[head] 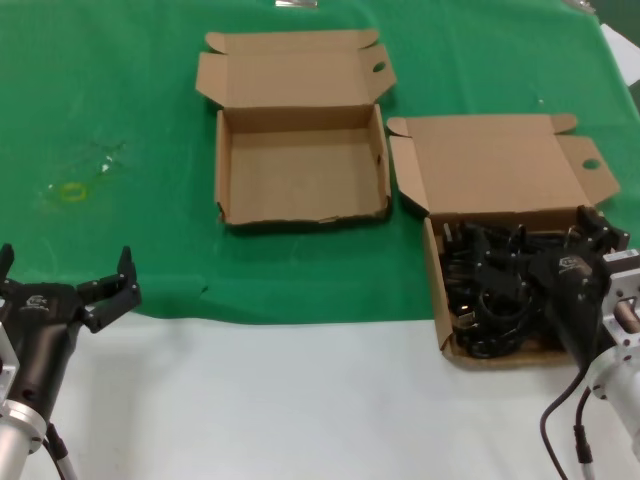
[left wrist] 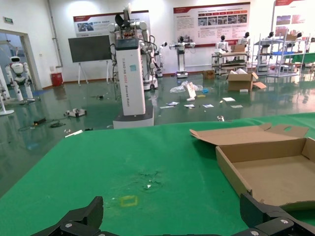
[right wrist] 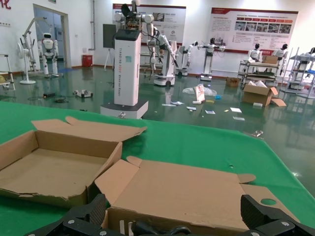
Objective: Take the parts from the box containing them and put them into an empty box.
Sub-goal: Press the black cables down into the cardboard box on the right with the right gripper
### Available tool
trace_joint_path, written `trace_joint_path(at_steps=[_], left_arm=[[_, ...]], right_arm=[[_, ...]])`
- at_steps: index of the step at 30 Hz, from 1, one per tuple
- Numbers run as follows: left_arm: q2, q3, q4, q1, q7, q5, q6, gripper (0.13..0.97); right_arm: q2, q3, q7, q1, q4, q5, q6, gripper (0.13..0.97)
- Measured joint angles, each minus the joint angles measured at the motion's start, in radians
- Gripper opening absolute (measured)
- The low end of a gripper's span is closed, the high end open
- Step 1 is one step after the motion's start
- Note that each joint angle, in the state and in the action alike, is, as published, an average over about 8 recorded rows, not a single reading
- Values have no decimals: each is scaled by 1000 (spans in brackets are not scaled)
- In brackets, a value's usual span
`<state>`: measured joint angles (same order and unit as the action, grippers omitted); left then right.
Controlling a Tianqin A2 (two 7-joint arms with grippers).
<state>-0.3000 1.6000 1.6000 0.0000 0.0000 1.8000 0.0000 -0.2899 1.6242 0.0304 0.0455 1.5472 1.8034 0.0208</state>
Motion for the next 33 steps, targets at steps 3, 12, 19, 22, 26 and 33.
trace_joint_path(at_steps=[3, 12, 19, 22, 26, 33], left_arm=[[0, 0, 0, 0, 0, 0, 0, 966], [0, 0, 0, 0, 0, 0, 0, 966], [0, 0, 0, 0, 0, 0, 0, 966], [0, 0, 0, 0, 0, 0, 0, 966], [0, 0, 0, 0, 0, 0, 0, 966], [0, 0, 0, 0, 0, 0, 0, 966]], right_arm=[[0, 0, 0, 0, 0, 0, 0, 966], [0, 0, 0, 0, 0, 0, 0, 966], [0, 0, 0, 0, 0, 0, 0, 966], [0, 0, 0, 0, 0, 0, 0, 966], [0, 0, 0, 0, 0, 0, 0, 966], [0, 0, 0, 0, 0, 0, 0, 966]])
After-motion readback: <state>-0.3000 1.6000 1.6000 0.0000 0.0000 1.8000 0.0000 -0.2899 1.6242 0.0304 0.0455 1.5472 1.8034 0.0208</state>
